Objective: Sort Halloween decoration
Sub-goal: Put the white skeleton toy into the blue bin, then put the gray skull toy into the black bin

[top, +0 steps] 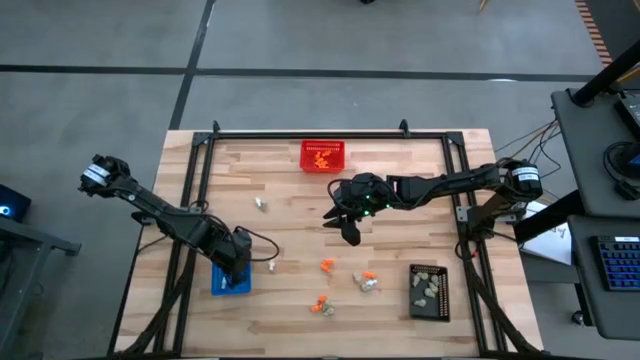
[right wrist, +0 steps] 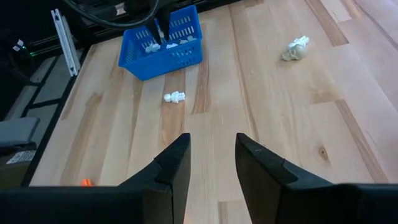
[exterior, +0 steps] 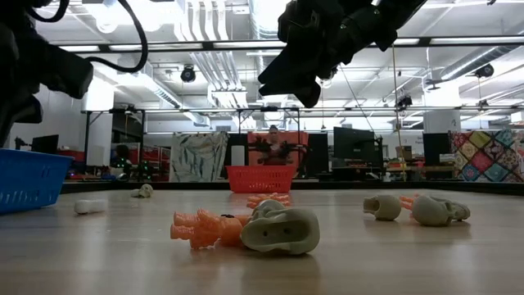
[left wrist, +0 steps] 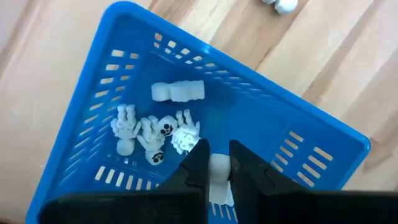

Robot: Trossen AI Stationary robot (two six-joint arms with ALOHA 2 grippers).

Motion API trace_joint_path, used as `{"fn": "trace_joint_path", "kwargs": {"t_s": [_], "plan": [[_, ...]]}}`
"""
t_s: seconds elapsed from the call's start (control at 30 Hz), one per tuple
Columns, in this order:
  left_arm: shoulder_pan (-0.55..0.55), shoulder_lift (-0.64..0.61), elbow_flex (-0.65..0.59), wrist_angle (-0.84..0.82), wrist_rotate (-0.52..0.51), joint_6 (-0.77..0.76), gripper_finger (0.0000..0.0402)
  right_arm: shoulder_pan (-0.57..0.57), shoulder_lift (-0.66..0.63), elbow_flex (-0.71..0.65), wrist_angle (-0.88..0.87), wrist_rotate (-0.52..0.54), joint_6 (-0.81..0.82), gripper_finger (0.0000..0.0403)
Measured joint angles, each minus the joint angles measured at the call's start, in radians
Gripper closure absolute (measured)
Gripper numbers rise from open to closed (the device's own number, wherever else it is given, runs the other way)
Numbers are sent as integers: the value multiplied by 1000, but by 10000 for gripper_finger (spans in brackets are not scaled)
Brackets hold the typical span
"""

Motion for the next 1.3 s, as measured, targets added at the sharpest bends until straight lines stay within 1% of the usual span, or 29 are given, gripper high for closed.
{"fn": "trace_joint_path", "kwargs": {"t_s": [0.2, 0.3, 0.67, 0.93, 1.13, 1.3], "plan": [[0, 3, 0, -1, -48, 1, 338, 0, 0, 0, 0, 0, 0, 289], [0, 8, 0, -1, -52, 10, 324, 0, 0, 0, 0, 0, 0, 289], [0, 11, 4, -6, -52, 20, 320, 0, 0, 0, 0, 0, 0, 289], [0, 4, 79, -48, -56, 91, 320, 0, 0, 0, 0, 0, 9, 289], [0, 4, 160, -54, -160, 206, 319, 12, 0, 0, 0, 17, 11, 289], [2, 4, 220, -56, -277, 323, 319, 36, 0, 0, -1, 18, 44, 289]]}}
